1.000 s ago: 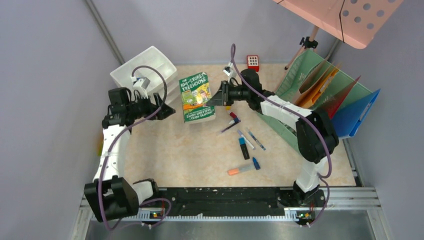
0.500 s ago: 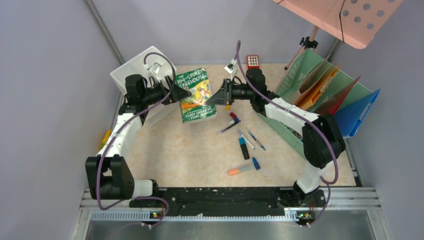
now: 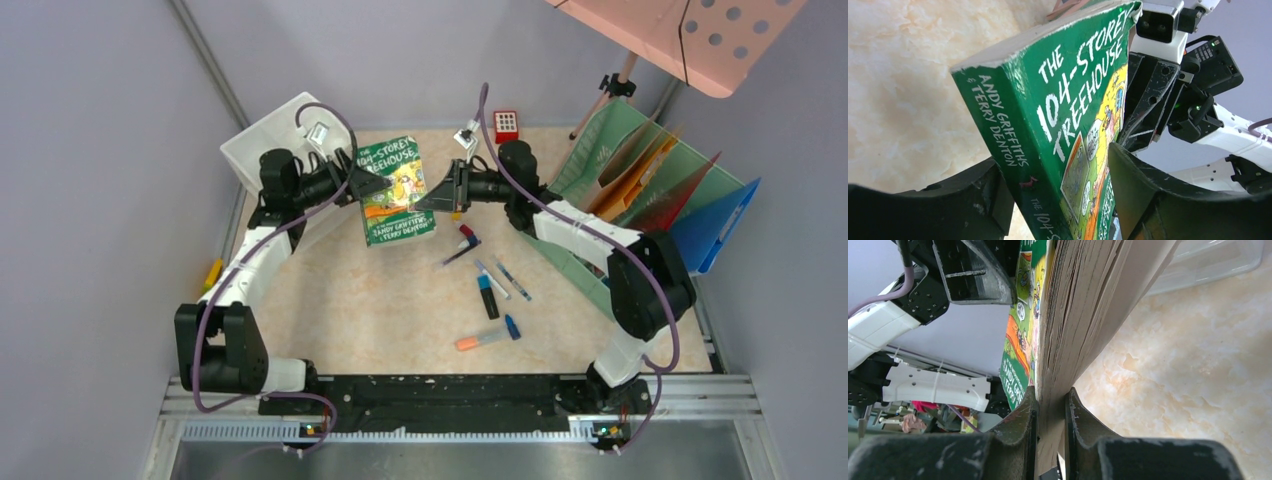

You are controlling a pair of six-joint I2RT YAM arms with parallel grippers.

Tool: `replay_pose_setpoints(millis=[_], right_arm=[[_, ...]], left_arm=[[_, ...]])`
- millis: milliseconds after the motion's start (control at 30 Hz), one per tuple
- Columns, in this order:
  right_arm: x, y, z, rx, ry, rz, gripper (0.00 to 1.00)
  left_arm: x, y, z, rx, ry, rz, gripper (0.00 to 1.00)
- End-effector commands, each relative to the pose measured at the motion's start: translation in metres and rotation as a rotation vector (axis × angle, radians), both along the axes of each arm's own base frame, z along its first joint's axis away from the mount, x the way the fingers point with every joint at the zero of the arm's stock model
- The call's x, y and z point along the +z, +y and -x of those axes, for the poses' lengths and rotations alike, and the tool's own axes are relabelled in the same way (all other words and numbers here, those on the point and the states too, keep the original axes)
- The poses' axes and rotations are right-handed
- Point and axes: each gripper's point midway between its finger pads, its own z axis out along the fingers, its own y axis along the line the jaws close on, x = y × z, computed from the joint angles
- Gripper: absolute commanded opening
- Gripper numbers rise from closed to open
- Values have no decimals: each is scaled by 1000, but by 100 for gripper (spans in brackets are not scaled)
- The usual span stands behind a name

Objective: Organize the desk
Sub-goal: Place the book in the storage box.

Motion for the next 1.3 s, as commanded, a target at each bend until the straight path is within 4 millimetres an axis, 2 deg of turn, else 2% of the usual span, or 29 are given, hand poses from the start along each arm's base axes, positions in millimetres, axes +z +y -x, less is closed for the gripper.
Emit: replay_pose_setpoints(millis=[0,100,200,233,333,367,400,533,567,633,733,800,967,1067,1100,1167,1267], right_arm=[[59,-7,7,6,-175,-117,0],[59,-7,7,3,-178,-118,0],[59,-8,8,1,-181,-114,0],[59,-8,8,0,-183,-112,0],[58,-11,5,-17,-204,-92,0],[57,-13,2,-27,-206,-81,0],[60,-15,-1,-40,-215,-73,5],[82,-36,-15,-104,-319,-17,59],[86,-43,-17,-123,-340,9,66],[98,-60,-23,-182,-404,60,75],[118,-83,-26,-258,-510,143,81],[132,-101,-28,-312,-568,199,82],[178,-155,-34,-491,-666,305,86],[203,-187,-31,-573,-710,329,87],[209,-195,-29,-594,-725,337,88],[219,-212,-27,-640,-742,360,89],[225,-228,-22,-680,-747,383,89]], left_arm=[[15,-9,8,-43,-66,27,69],[14,-12,10,-54,-65,28,66],[15,-14,9,-62,-64,40,55],[16,-15,10,-68,-66,45,47],[21,-16,8,-85,-70,57,1],[23,-17,7,-89,-73,57,0],[28,-17,6,-95,-86,58,0],[52,-18,2,-108,-153,54,0],[59,-18,0,-106,-170,52,0],[73,-18,-7,-96,-202,52,0],[94,-24,-20,-84,-253,46,0],[104,-35,-29,-91,-289,17,0],[131,-84,-47,-127,-421,-52,0],[149,-109,-59,-132,-536,-94,0],[162,-117,-62,-133,-576,-100,0],[163,-133,-75,-147,-594,-109,0],[171,-156,-79,-174,-665,-115,0]])
